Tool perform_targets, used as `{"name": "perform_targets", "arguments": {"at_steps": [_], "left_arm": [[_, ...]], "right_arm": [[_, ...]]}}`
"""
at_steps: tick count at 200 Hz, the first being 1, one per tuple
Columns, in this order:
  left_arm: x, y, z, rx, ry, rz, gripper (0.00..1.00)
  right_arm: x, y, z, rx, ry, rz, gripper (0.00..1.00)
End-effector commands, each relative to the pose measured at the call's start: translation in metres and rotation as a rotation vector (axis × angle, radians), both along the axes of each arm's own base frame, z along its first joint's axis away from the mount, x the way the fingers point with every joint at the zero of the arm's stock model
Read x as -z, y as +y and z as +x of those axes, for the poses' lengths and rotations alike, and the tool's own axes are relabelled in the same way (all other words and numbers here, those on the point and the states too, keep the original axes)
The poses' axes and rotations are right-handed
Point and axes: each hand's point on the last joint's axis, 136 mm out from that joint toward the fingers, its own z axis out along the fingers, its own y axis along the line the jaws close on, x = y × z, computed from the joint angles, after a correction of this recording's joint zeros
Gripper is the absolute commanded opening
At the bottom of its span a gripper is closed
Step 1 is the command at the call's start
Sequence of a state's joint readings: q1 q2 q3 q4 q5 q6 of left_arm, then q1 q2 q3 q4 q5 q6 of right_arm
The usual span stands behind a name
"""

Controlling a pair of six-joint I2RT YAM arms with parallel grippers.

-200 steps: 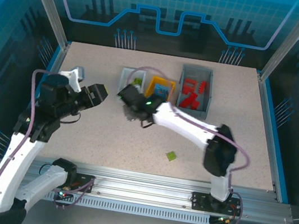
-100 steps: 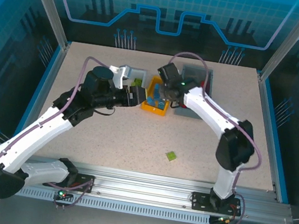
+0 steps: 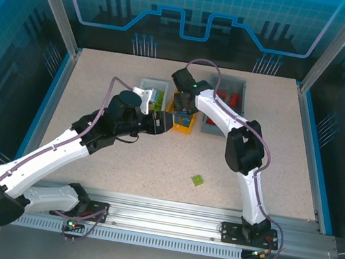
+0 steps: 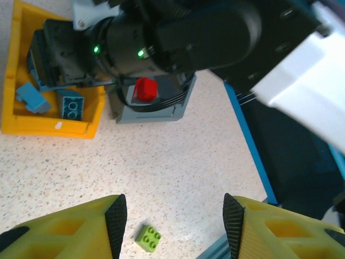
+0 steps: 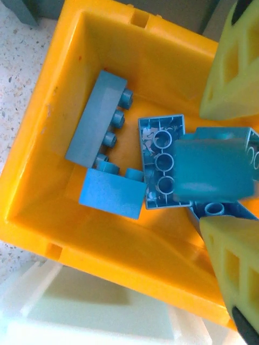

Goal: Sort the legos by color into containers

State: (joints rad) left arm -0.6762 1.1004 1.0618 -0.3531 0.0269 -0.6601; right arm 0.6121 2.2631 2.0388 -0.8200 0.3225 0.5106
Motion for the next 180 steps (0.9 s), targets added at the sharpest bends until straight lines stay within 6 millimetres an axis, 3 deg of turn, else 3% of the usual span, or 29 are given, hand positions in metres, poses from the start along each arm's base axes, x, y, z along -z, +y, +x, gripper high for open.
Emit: {"name": "perform_targets", "arguments": {"at_steps": [1, 20, 42, 63, 72, 103, 108, 130, 156, 180], "left_arm": [[-0.008, 0.005, -0.004, -0.014, -0.04, -0.012, 0.54], [-0.004, 0.006, -0.006, -0.006, -0.033, 0.003, 0.54], [0.006, 0.002, -0.011, 0.048, -0.029, 0.043, 0.54], [0.028, -0.009, -0.017, 0.148, 0.013, 0.116, 0.55], [0.04, -0.015, -0.02, 0.195, 0.037, 0.148, 0.55], [0.086, -0.053, -0.04, 0.35, 0.108, 0.268, 0.56], [0.093, -0.061, -0.046, 0.38, 0.111, 0.293, 0.57], [0.125, -0.094, -0.071, 0.529, 0.086, 0.433, 0.58], [0.165, -0.122, -0.096, 0.702, 0.024, 0.612, 0.59], [0.197, -0.133, -0.094, 0.758, 0.016, 0.734, 0.6]], "right_arm": [[-0.029, 0.001, 0.003, -0.007, -0.026, 0.038, 0.57], [-0.052, 0.0, 0.0, -0.013, -0.062, 0.06, 0.58], [-0.096, -0.007, -0.011, -0.011, -0.141, 0.095, 0.52], [-0.134, -0.029, -0.036, 0.003, -0.226, 0.129, 0.49], [-0.139, -0.04, -0.05, 0.007, -0.244, 0.138, 0.49], [-0.14, -0.089, -0.13, 0.01, -0.23, 0.171, 0.5], [-0.131, -0.098, -0.147, 0.009, -0.202, 0.166, 0.52], [-0.125, -0.128, -0.209, -0.012, -0.173, 0.224, 0.59], [-0.144, -0.151, -0.269, -0.067, -0.209, 0.362, 0.69], [-0.168, -0.16, -0.31, -0.115, -0.248, 0.498, 0.75]]}}
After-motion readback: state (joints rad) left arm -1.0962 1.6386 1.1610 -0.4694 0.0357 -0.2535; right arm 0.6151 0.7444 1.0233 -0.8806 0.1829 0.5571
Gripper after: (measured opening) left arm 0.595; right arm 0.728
